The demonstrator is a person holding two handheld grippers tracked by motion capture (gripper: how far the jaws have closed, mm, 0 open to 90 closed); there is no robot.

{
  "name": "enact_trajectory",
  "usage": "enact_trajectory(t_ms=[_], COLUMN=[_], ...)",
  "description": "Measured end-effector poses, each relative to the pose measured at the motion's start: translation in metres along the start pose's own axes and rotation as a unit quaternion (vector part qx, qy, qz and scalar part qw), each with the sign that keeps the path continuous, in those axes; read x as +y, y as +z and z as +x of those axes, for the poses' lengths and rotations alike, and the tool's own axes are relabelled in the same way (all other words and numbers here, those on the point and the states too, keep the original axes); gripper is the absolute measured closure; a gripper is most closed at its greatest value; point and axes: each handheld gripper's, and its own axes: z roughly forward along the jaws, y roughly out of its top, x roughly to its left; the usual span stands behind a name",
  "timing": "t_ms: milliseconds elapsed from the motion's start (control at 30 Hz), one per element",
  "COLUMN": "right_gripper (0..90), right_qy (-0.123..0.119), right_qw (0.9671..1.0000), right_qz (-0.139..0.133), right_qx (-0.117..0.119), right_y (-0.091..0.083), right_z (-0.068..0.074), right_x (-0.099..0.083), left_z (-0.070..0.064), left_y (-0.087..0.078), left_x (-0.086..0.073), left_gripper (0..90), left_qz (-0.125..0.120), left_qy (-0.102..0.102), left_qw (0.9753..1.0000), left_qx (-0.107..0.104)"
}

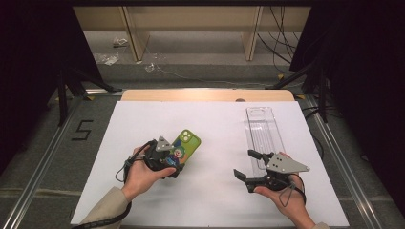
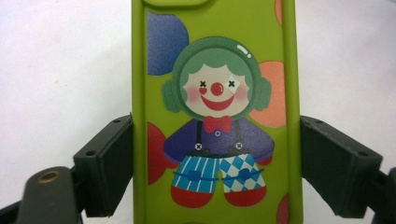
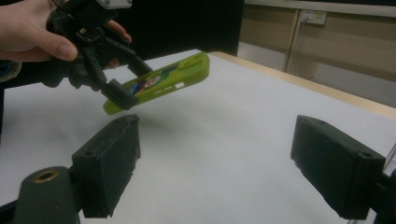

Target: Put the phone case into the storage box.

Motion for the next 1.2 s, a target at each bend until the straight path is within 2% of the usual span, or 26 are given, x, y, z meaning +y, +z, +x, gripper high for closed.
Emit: enact_trajectory(t_ms=[367, 567, 1200], right_gripper=[16.6, 15.8, 14.6], right_qy=[-0.001, 0.005, 0.017], right_qw=[1.0000, 0.9999, 0.9998], right_qz=[0.001, 0.002, 0.012], right_qx=[0.009, 0.010, 0.006], right_y=[0.018, 0.028, 0.050], right_z=[0.008, 0.009, 0.010], right_x=[0.010, 0.014, 0.021], left_z=[-0.013, -0.020, -0.036], left_y=[-0.002, -0.002, -0.002], left_x=[-0.001, -0.002, -0.002], left_gripper=[16.5, 16.5, 16.5], left_qz=[-0.004, -0.006, -0.017], left_qy=[0.013, 0.018, 0.029], left_qw=[0.9998, 0.9996, 0.9989], left_qx=[-0.011, -0.022, -0.033])
